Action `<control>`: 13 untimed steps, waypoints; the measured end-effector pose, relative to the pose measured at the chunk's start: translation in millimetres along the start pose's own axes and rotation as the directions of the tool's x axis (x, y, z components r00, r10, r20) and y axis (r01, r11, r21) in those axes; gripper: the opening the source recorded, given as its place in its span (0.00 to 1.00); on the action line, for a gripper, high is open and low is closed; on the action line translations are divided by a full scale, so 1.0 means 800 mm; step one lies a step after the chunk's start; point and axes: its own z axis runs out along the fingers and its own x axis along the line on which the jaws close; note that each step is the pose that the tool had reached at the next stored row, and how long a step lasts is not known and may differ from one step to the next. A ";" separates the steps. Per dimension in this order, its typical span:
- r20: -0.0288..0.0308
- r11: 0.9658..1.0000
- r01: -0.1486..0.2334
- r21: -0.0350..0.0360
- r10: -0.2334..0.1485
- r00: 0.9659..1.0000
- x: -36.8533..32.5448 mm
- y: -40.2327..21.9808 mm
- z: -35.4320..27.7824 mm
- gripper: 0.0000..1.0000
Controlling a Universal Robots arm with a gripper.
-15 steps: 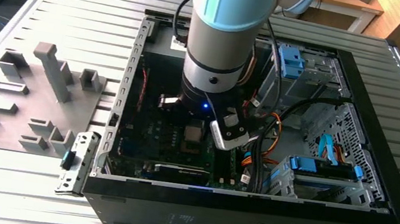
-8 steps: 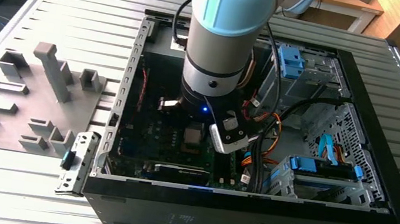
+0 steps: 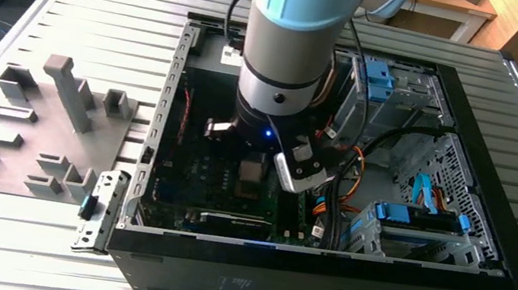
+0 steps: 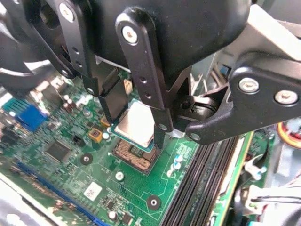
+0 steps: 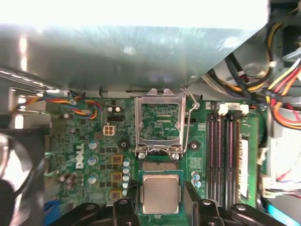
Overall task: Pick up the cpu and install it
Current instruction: 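Pick up the cpu and move it towards the insertion slot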
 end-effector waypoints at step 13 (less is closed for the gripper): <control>0.000 1.000 0.000 0.000 0.000 1.000 -0.0006 0.0018 -0.0490 0.47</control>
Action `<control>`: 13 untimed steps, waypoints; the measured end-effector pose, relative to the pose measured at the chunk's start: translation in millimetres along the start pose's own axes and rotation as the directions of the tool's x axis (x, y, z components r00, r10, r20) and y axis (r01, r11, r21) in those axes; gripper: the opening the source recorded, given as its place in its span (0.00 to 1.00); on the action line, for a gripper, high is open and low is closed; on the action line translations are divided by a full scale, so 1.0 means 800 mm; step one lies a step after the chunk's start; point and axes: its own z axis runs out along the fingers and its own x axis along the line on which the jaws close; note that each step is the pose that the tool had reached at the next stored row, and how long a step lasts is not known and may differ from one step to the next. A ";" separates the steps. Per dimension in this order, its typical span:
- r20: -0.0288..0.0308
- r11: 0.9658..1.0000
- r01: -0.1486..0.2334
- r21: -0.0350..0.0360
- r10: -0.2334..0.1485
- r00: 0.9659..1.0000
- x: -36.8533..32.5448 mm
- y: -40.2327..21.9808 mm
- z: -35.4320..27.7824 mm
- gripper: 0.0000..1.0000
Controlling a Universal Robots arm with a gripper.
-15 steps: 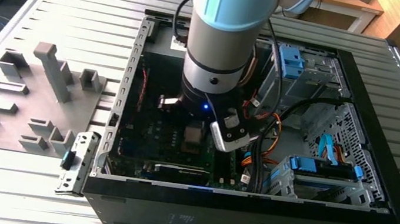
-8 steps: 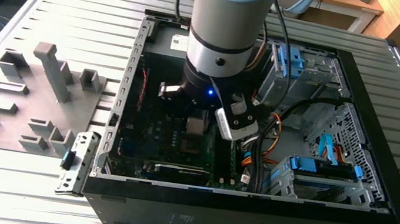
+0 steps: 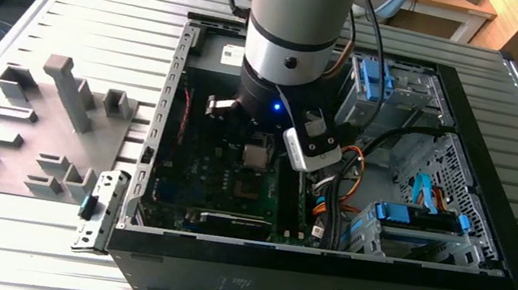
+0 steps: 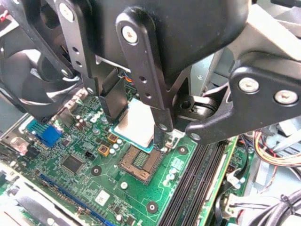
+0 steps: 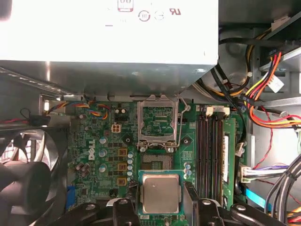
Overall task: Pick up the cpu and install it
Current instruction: 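Pick up the cpu and move it towards the insertion slot, then place the cpu into insertion slot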
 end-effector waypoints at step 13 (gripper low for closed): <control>0.000 1.000 0.000 0.000 0.000 1.000 0.0001 -0.0002 0.0000 0.47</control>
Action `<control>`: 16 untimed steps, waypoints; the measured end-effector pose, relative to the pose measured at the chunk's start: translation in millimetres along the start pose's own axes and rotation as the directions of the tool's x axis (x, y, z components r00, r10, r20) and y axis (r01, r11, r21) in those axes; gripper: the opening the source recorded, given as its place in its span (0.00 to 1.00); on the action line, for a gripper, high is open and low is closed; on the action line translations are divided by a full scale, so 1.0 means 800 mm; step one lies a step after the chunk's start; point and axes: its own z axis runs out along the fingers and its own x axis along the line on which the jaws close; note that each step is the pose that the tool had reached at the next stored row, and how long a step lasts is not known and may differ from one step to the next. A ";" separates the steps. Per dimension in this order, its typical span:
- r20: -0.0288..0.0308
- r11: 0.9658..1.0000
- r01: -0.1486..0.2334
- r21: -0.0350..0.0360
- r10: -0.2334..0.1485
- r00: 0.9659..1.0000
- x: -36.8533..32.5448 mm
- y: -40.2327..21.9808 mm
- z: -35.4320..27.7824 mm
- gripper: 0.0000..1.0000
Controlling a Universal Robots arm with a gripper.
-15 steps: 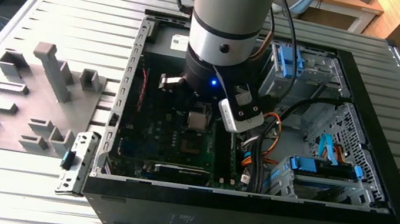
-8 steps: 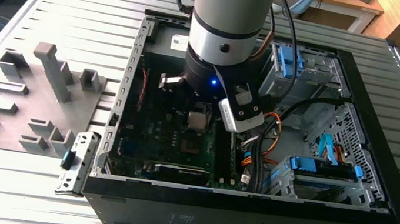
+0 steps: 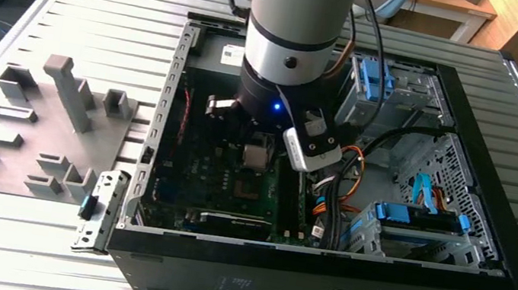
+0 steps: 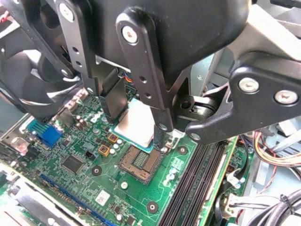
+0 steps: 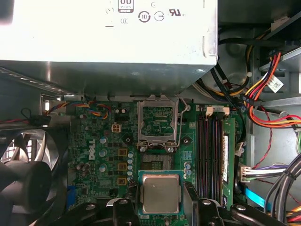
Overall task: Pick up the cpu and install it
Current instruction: 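Place the cpu into insertion slot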
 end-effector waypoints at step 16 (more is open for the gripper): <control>0.000 1.000 0.000 0.000 0.000 1.000 0.0008 -0.0080 0.0351 0.47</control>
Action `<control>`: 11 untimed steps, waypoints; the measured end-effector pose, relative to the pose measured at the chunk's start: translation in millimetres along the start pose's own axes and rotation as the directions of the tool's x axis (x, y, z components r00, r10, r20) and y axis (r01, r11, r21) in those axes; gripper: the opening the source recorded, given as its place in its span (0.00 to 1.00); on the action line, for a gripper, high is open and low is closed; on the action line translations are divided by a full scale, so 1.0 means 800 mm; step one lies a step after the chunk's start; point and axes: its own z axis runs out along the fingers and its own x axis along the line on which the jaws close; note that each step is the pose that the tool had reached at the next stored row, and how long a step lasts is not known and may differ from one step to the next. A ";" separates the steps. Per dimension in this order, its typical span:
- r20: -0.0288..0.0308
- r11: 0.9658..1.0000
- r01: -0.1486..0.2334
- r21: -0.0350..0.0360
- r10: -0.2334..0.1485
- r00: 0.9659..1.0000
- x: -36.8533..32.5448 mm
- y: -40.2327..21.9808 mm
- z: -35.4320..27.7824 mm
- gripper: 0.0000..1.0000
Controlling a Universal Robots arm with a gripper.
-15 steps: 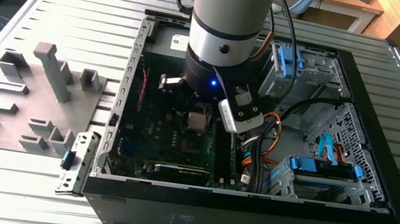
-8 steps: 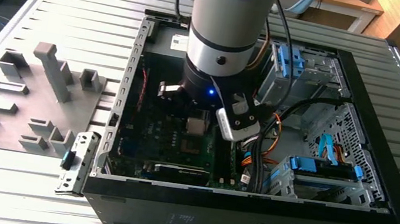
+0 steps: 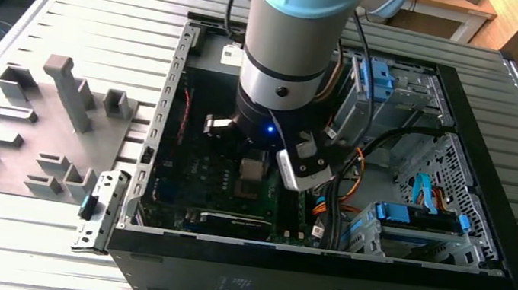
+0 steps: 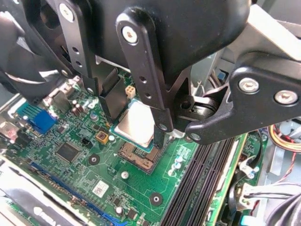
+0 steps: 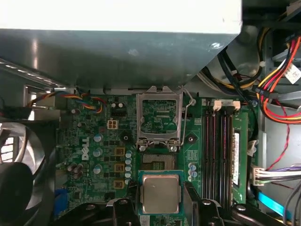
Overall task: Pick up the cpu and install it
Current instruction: 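Place the cpu into insertion slot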
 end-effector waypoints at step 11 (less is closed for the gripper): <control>0.000 1.000 0.000 0.000 0.000 1.000 0.0012 -0.0011 0.0283 0.47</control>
